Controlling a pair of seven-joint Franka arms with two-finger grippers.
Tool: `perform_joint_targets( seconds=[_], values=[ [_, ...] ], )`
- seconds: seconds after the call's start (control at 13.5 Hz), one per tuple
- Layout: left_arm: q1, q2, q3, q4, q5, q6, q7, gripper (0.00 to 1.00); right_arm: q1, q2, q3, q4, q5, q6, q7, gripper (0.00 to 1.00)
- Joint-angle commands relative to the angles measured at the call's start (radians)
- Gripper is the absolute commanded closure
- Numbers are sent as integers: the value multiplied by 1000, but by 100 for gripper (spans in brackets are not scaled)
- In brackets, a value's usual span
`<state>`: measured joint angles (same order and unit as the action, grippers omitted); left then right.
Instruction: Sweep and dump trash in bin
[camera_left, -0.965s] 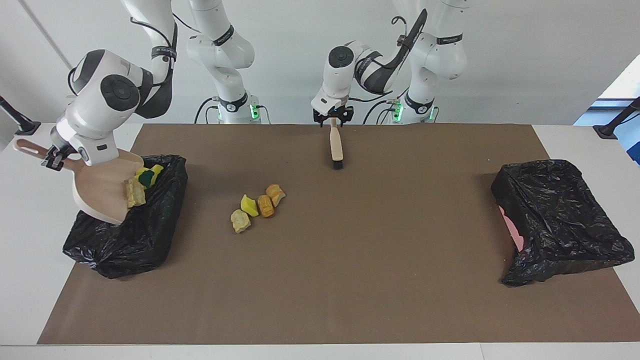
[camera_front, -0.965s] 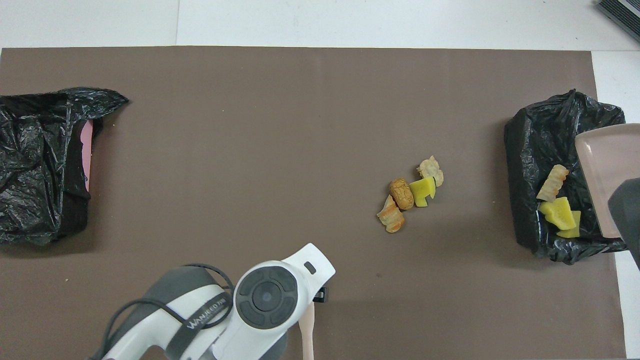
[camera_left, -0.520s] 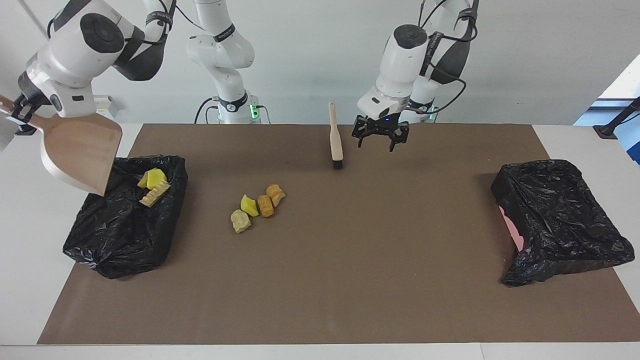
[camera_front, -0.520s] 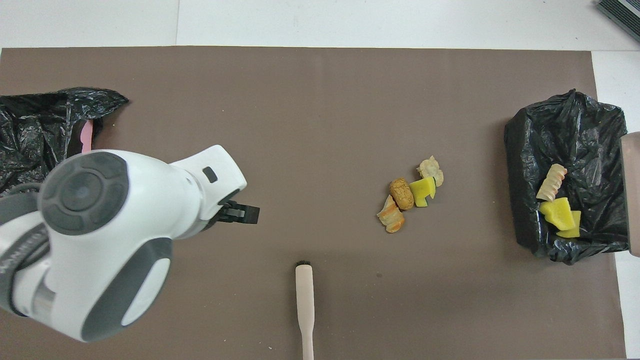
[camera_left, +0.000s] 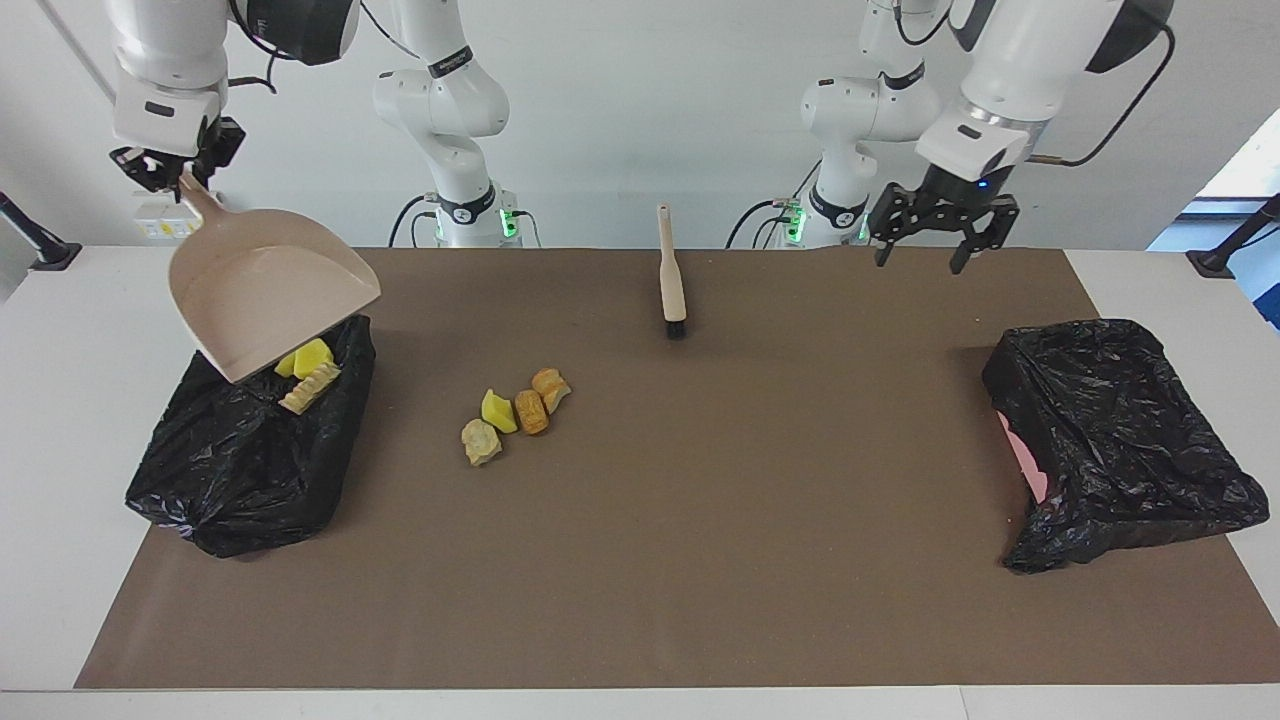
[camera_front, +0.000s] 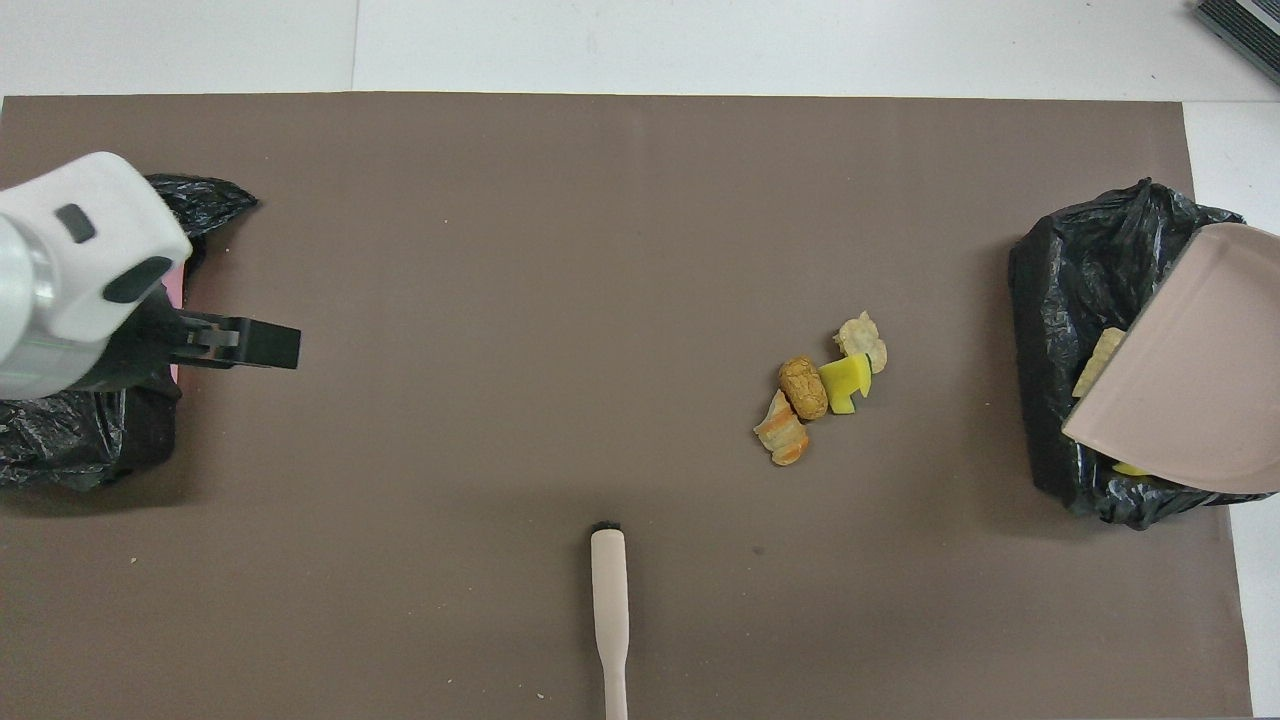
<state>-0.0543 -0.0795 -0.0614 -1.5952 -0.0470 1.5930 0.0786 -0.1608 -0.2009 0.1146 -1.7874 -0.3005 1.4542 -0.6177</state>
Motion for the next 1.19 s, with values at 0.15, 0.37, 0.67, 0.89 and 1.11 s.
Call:
perform_joint_targets(
  seconds=[0.15,0.37,0.67,0.89,1.11],
  values=[
    [56,41,-11,54,30,-24,99,0,179,116,68,16,211,87,643,100],
    [96,67,-11,87,29,-39,107,0,312,266,68,87,265,208,905,100],
    [99,150,-5,222,32,-126,115,0,432,518,68,250,296,352,1170,100],
    [99,153,-9,247,59,-140,212,0,503,661,68,318,287,492,1222,100],
    [97,144,-11,242,79,-136,221,0,541,730,68,321,296,580,1237,100]
  ],
)
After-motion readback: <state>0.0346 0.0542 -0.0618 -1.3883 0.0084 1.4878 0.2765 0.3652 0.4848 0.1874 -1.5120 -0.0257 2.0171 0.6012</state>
